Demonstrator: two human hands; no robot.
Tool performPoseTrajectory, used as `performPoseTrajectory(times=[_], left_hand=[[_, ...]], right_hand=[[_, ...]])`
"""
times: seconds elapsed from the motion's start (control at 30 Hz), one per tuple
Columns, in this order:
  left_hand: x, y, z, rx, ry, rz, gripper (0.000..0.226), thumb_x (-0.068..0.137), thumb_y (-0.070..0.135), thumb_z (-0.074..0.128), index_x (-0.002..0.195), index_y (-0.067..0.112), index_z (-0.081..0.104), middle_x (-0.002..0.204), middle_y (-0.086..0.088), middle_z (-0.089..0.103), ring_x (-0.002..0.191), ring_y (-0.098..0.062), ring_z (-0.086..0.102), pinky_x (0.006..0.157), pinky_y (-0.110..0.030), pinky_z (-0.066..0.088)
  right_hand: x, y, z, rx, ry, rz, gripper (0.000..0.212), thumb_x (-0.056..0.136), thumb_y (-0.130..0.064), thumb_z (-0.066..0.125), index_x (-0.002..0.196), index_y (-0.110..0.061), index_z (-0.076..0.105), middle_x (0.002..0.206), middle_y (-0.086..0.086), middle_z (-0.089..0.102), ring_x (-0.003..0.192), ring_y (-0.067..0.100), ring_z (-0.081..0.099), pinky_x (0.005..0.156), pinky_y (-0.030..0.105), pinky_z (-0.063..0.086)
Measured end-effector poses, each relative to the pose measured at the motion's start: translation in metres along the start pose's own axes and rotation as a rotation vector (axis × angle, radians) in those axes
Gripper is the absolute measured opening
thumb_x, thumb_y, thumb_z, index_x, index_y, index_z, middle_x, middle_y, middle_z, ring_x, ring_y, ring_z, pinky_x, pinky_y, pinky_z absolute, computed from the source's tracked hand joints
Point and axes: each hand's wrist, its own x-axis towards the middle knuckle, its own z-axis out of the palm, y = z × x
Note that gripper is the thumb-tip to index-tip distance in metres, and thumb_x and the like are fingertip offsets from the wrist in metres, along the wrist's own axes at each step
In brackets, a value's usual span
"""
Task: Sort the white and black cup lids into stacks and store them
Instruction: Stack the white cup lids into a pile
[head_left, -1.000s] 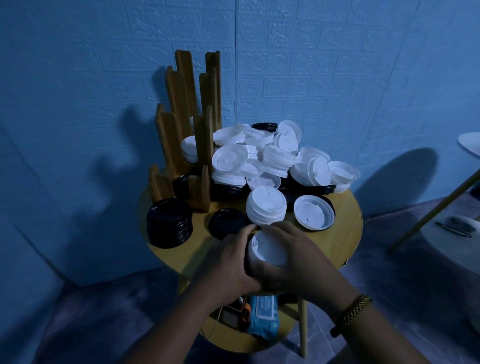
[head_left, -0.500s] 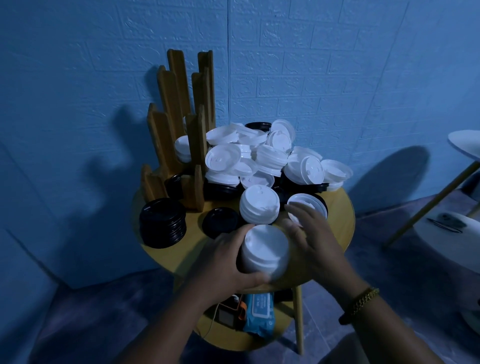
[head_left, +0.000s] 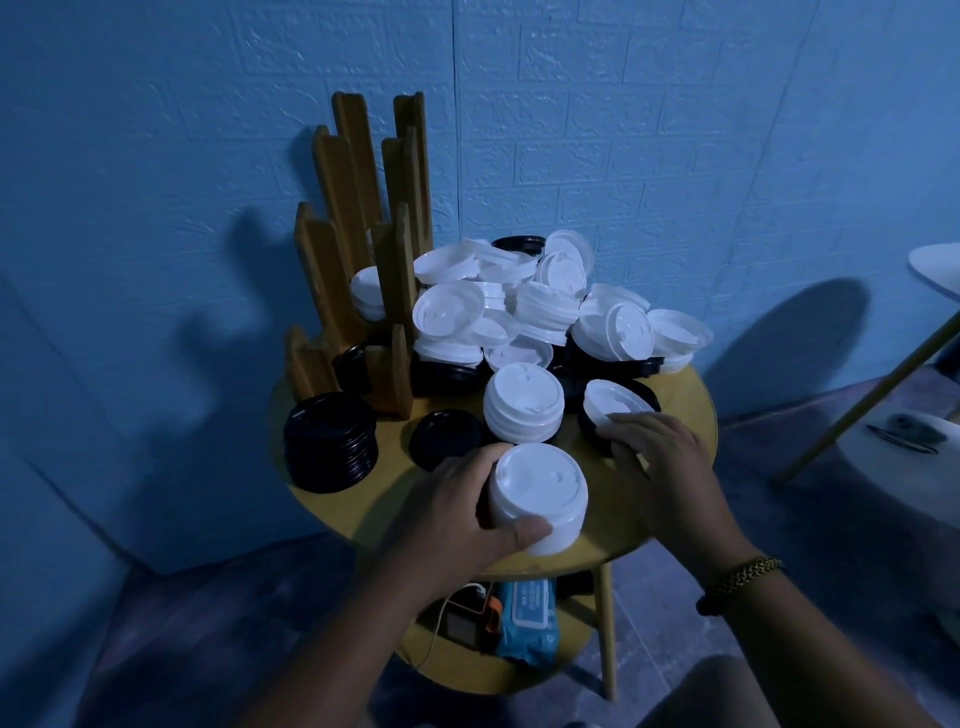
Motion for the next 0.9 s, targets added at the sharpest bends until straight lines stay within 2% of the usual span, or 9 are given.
performPoseTrajectory(times=[0.1,0.2,0.27,0.37,0.47,0.57,0.67,0.83,0.9], left_hand=[[-0.001,0.0,-0.001,-0.002,-0.011,-0.018,0.082,0.067,0.083,0.064,0.14,0.055,0.038,0.132,0.026,0.049,0.125,-0.001,0.045,0.102,-0.041,0.047],[-0.001,0.0,-0.002,0.004,-0.012,-0.006,0.084,0.067,0.084,0.063,0.141,0.055,0.037,0.132,0.027,0.048,0.123,0.001,0.046,0.101,-0.037,0.047],[-0.001,0.0,-0.002,-0.001,-0.011,0.006,0.081,0.07,0.081,0.066,0.141,0.055,0.037,0.133,0.027,0.049,0.123,0.002,0.047,0.1,-0.034,0.047],[-0.001,0.0,-0.002,-0.009,-0.014,0.013,0.081,0.069,0.084,0.065,0.14,0.057,0.037,0.133,0.028,0.05,0.122,0.003,0.048,0.098,-0.034,0.049],[-0.001,0.0,-0.002,-0.01,-0.01,0.017,0.081,0.068,0.086,0.063,0.139,0.058,0.037,0.131,0.027,0.052,0.12,0.003,0.049,0.097,-0.036,0.05],[-0.002,0.001,-0.002,-0.002,-0.009,0.022,0.081,0.068,0.086,0.063,0.139,0.057,0.037,0.132,0.026,0.051,0.119,0.004,0.049,0.095,-0.035,0.051],[-0.002,0.003,-0.003,0.012,-0.021,0.035,0.084,0.066,0.086,0.066,0.139,0.058,0.034,0.134,0.027,0.05,0.121,0.005,0.048,0.096,-0.033,0.05],[-0.002,0.002,-0.003,0.031,-0.022,0.004,0.094,0.062,0.084,0.069,0.143,0.055,0.032,0.138,0.024,0.047,0.124,-0.002,0.046,0.099,-0.038,0.048],[-0.002,0.001,-0.003,0.036,-0.025,-0.002,0.092,0.062,0.081,0.07,0.142,0.055,0.033,0.135,0.022,0.049,0.123,-0.003,0.048,0.097,-0.04,0.05]], right_hand=[[-0.001,-0.006,-0.006,0.179,0.128,0.077,0.029,0.087,0.004,0.068,0.098,-0.023,0.073,0.105,-0.011,0.068,0.097,0.011,0.061,0.083,0.026,0.048],[-0.001,-0.011,-0.012,0.385,0.195,0.183,0.026,0.091,-0.002,0.066,0.098,-0.027,0.066,0.098,-0.013,0.067,0.092,0.004,0.061,0.073,0.009,0.044],[0.002,-0.013,-0.016,0.479,0.226,0.203,0.021,0.094,-0.006,0.064,0.102,-0.025,0.063,0.097,-0.01,0.067,0.091,0.008,0.062,0.076,0.016,0.049],[0.003,-0.018,-0.025,0.683,0.267,0.179,0.026,0.095,-0.005,0.061,0.109,-0.028,0.058,0.099,0.001,0.064,0.09,0.02,0.063,0.079,0.04,0.052],[0.002,-0.031,-0.037,1.101,0.276,0.318,0.037,0.097,0.005,0.051,0.113,-0.027,0.058,0.095,0.003,0.067,0.084,0.016,0.063,0.074,0.033,0.056],[-0.002,-0.045,-0.04,1.441,0.063,0.592,0.034,0.098,0.006,0.041,0.11,-0.015,0.065,0.094,0.005,0.072,0.078,0.013,0.065,0.065,0.024,0.057],[-0.016,-0.05,-0.029,1.195,-0.207,0.632,0.032,0.101,-0.005,0.043,0.113,-0.019,0.069,0.107,0.003,0.073,0.091,0.019,0.07,0.075,0.032,0.058],[-0.023,-0.056,-0.018,0.769,-0.221,0.487,0.025,0.099,-0.034,0.056,0.123,-0.037,0.059,0.112,-0.009,0.062,0.09,0.003,0.062,0.065,0.02,0.051],[-0.024,-0.053,-0.013,0.685,-0.304,0.43,0.055,0.084,-0.061,0.066,0.131,-0.04,0.05,0.124,-0.015,0.053,0.106,0.004,0.056,0.077,0.026,0.054]])
